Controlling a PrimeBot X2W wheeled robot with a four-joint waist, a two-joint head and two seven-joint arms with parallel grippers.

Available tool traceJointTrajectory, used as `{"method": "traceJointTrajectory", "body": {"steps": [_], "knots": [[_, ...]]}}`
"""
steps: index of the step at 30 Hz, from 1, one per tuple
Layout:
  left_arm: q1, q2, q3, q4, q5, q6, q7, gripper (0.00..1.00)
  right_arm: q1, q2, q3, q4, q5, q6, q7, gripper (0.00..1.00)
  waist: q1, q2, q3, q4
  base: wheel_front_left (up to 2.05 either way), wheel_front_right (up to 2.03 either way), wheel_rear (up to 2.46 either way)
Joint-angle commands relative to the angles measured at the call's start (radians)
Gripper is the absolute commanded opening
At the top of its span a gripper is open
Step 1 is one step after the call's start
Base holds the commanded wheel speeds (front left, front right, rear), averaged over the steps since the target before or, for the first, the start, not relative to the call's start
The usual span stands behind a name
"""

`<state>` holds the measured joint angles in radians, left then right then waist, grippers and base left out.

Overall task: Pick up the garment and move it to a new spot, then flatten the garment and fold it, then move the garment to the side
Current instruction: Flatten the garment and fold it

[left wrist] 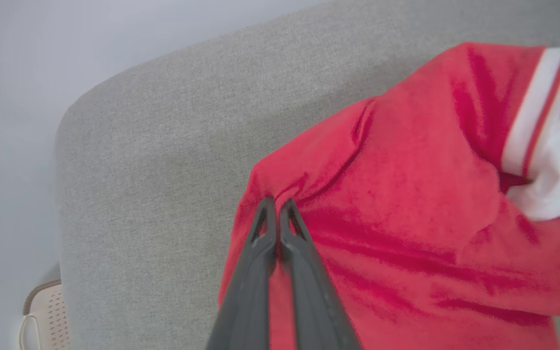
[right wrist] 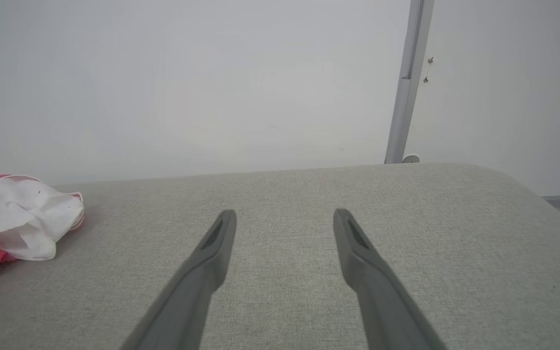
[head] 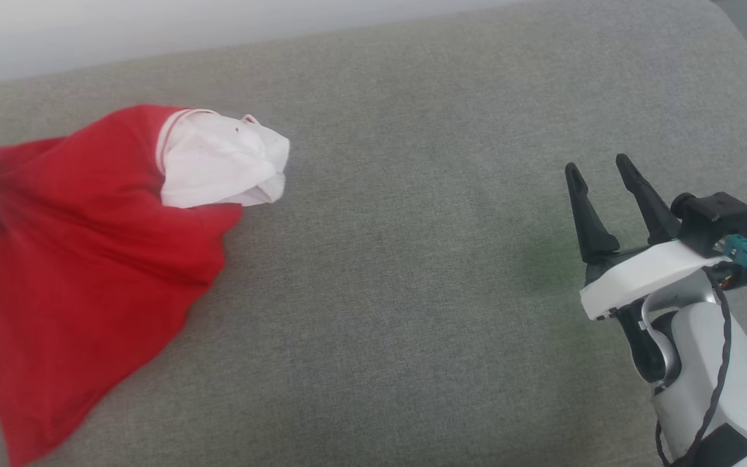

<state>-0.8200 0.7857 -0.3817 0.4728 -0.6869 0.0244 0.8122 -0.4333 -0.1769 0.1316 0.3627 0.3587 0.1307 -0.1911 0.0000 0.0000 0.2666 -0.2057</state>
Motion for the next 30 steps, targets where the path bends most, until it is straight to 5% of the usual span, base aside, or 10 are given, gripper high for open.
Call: {"method": "traceJointTrajectory", "body": {"steps": [1,10,17,30], "knots": [[0.005,-0.002,0.016,-0.007,-0.021,-0.001,-0.014,0.00,0.014,-0.002,-0.002,-0.002,-0.007,0.000,0.003,1.00,0.0000,0.0000,-0.006,0.007,0.00,0.00,0.00],[0.032,-0.120,-0.011,-0.233,-0.118,-0.032,0.030,0.00,0.033,-0.006,-0.015,-0.009,-0.004,0.000,0.011,1.00,0.0000,0.0000,-0.033,0.025,0.00,0.00,0.00],[0.129,-0.207,-0.132,-0.473,-0.142,-0.001,0.137,0.00,0.040,-0.007,-0.017,-0.016,0.000,0.000,0.015,1.00,0.0000,0.0000,-0.049,0.019,0.00,0.00,0.00],[0.342,-0.229,-0.315,-0.614,-0.098,-0.002,0.171,0.00,0.058,-0.001,-0.022,-0.025,-0.003,0.000,0.021,1.00,0.0000,0.0000,-0.054,0.011,0.00,0.00,0.00]]}}
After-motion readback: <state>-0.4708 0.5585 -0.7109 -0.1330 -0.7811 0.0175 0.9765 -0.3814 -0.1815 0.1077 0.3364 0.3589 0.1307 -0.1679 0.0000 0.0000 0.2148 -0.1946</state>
